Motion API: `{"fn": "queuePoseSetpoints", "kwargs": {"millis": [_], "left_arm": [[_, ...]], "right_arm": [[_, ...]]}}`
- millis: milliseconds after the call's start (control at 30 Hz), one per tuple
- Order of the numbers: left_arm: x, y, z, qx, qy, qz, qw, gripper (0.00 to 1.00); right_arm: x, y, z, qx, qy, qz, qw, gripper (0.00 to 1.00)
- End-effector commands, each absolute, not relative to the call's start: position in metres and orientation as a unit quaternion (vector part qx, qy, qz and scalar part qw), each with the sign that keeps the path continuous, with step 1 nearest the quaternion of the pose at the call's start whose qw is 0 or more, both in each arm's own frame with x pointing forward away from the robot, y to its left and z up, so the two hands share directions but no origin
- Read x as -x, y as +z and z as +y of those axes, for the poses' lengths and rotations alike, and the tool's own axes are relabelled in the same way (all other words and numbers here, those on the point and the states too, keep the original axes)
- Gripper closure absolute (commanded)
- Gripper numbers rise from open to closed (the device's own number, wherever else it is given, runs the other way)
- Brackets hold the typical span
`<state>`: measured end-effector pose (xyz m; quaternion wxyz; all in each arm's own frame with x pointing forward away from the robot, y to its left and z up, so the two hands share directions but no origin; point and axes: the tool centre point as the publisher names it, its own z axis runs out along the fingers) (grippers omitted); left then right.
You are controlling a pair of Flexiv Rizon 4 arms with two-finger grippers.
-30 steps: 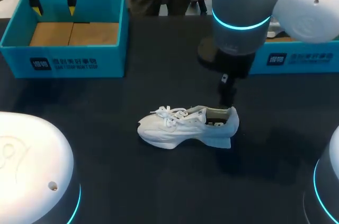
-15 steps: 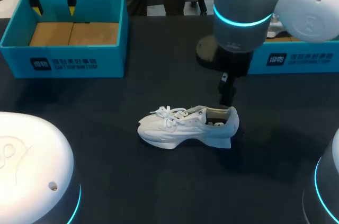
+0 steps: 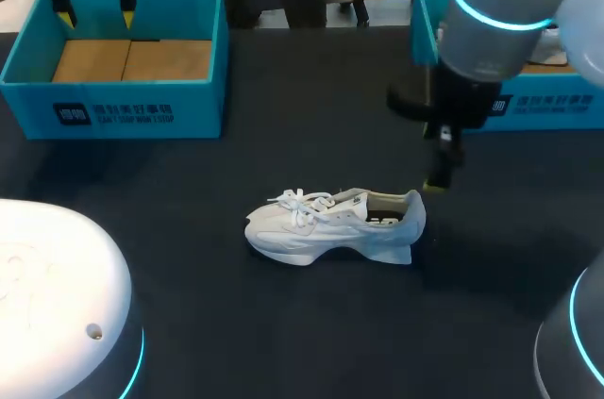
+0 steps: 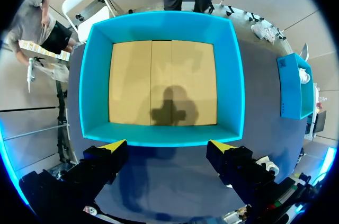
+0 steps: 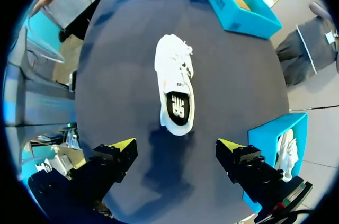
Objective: Take the shoe out of the shoebox, open the shoe tongue, remove and reinsert the insole, then place the shoe into the shoebox
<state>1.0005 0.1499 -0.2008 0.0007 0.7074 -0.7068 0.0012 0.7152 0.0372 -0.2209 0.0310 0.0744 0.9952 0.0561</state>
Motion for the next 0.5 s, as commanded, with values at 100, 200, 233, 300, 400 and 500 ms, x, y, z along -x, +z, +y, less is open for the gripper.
{"fn": "queuePoseSetpoints", "kwargs": {"millis": [100, 200, 233, 300, 400, 500], "left_arm": [[-1.0, -0.201, 0.15, -0.707, 0.001, -0.707, 0.0, 0.0], [-1.0, -0.201, 0.15, -0.707, 0.001, -0.707, 0.0, 0.0], [-1.0, -0.201, 0.15, -0.707, 0.001, -0.707, 0.0, 0.0], [-1.0, -0.201, 0.15, -0.707, 0.001, -0.707, 0.0, 0.0], [-1.0, -0.201, 0.15, -0.707, 0.001, -0.707, 0.0, 0.0], [-1.0, -0.201, 0.15, -0.707, 0.001, -0.707, 0.0, 0.0]], "right_arm": [[-0.71, -0.237, 0.007, -0.068, 0.203, 0.976, 0.04, 0.0], [-0.711, -0.239, 0.001, -0.046, 0.244, 0.968, 0.047, 0.0], [-0.711, -0.24, -0.001, -0.039, 0.257, 0.965, 0.047, 0.0], [-0.712, -0.244, -0.005, -0.03, 0.274, 0.96, 0.044, 0.0], [-0.713, -0.25, -0.01, -0.017, 0.296, 0.954, 0.041, 0.0], [-0.714, -0.256, -0.015, -0.006, 0.329, 0.943, 0.04, 0.0]]}}
